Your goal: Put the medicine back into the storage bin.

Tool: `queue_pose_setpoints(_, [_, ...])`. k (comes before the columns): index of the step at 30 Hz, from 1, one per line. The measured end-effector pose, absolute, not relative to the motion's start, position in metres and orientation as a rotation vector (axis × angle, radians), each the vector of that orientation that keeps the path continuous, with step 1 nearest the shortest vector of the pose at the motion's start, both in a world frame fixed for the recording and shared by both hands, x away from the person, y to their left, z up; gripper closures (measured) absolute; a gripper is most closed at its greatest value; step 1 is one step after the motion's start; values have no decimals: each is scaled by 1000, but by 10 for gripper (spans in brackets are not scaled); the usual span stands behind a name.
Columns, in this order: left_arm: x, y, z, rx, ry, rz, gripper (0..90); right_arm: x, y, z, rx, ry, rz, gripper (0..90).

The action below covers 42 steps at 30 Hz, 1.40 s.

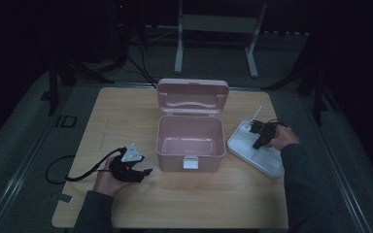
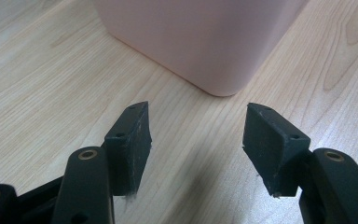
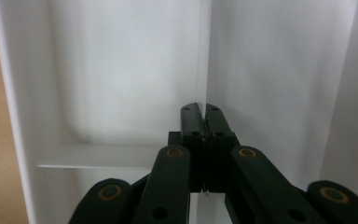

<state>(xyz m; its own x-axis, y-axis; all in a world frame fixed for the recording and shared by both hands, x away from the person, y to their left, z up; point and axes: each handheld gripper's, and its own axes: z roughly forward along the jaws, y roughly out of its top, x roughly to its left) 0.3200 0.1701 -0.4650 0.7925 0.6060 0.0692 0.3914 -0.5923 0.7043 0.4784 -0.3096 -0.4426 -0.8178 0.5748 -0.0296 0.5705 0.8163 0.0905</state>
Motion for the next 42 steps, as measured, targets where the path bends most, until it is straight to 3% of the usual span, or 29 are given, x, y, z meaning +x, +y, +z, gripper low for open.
queue_pose_setpoints(25, [320, 169, -465, 2278, 732, 397, 411, 434, -278, -335, 522, 2981, 134, 895])
queue_pose_setpoints(42, [320, 169, -465, 2275, 735, 400, 410, 422, -210, -317, 270, 3015, 161, 895])
